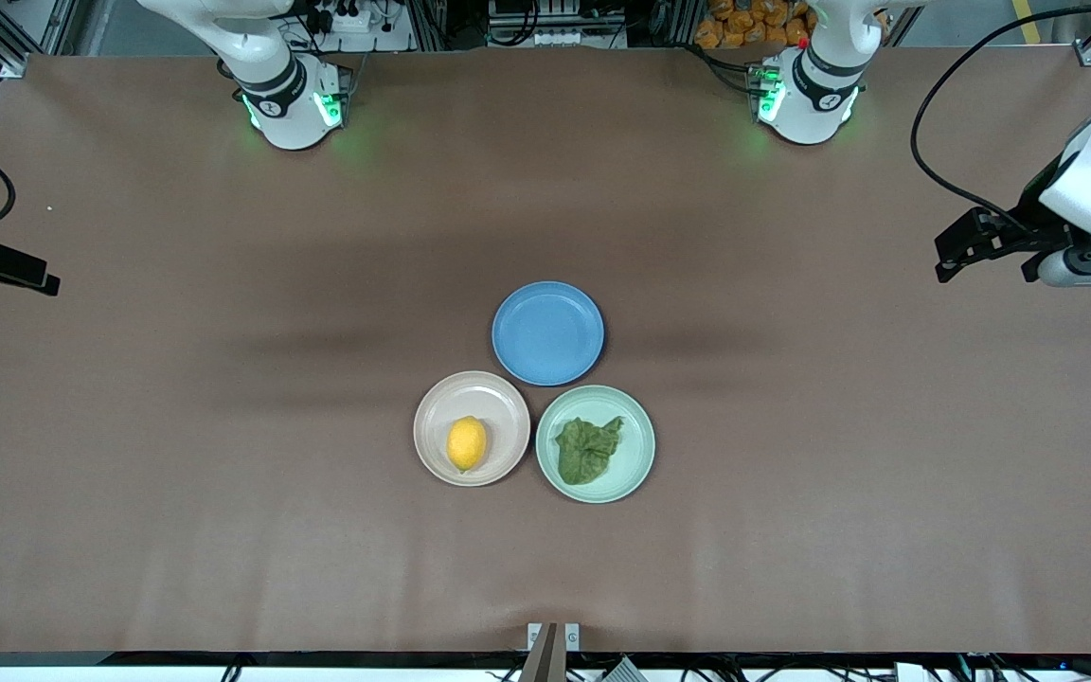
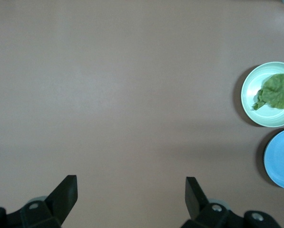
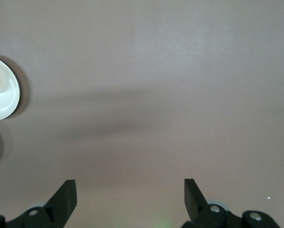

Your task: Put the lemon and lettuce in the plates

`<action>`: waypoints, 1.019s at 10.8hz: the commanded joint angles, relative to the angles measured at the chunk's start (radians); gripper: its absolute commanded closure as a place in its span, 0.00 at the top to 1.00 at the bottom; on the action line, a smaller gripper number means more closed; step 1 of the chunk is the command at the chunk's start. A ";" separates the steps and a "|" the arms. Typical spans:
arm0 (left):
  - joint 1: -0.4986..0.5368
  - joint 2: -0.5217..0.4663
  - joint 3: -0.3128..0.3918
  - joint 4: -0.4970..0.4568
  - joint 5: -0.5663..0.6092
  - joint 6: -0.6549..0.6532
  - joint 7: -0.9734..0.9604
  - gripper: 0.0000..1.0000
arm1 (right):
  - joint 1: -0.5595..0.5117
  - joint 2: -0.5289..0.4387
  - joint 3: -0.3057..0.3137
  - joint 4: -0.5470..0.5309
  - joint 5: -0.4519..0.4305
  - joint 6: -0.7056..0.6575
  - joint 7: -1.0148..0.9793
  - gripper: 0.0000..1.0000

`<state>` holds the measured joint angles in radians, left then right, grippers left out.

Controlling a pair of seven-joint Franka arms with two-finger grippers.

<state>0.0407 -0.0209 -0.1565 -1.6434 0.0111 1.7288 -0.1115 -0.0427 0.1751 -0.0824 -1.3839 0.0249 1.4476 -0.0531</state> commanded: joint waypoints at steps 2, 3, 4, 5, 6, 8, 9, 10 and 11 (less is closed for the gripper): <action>0.008 -0.004 -0.006 0.034 0.020 -0.011 0.023 1.00 | -0.023 -0.101 0.027 -0.153 -0.016 0.088 0.009 1.00; 0.008 -0.004 -0.008 0.040 0.020 -0.029 0.023 1.00 | -0.023 -0.101 0.027 -0.153 -0.017 0.088 0.007 1.00; 0.008 -0.002 -0.008 0.045 0.020 -0.037 0.023 1.00 | -0.023 -0.103 0.027 -0.155 -0.017 0.088 0.007 1.00; 0.008 -0.002 -0.008 0.045 0.020 -0.046 0.023 1.00 | -0.020 -0.103 0.027 -0.153 -0.017 0.089 0.009 1.00; 0.007 -0.002 -0.008 0.045 0.020 -0.048 0.023 1.00 | -0.016 -0.102 0.026 -0.152 -0.025 0.089 0.007 1.00; 0.002 -0.002 -0.008 0.048 0.020 -0.073 0.021 1.00 | -0.011 -0.100 0.027 -0.147 -0.052 0.089 0.007 1.00; 0.001 -0.002 -0.008 0.048 0.018 -0.084 0.021 1.00 | -0.008 -0.100 0.027 -0.147 -0.053 0.089 0.009 1.00; 0.002 -0.002 -0.009 0.051 0.013 -0.103 0.021 1.00 | -0.005 -0.098 0.027 -0.147 -0.056 0.089 0.009 1.00; 0.005 -0.002 -0.008 0.059 0.004 -0.123 0.021 1.00 | -0.005 -0.098 0.027 -0.147 -0.056 0.089 0.009 1.00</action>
<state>0.0398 -0.0209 -0.1593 -1.6100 0.0111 1.6604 -0.1115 -0.0434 0.1071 -0.0695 -1.4973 -0.0060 1.5232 -0.0530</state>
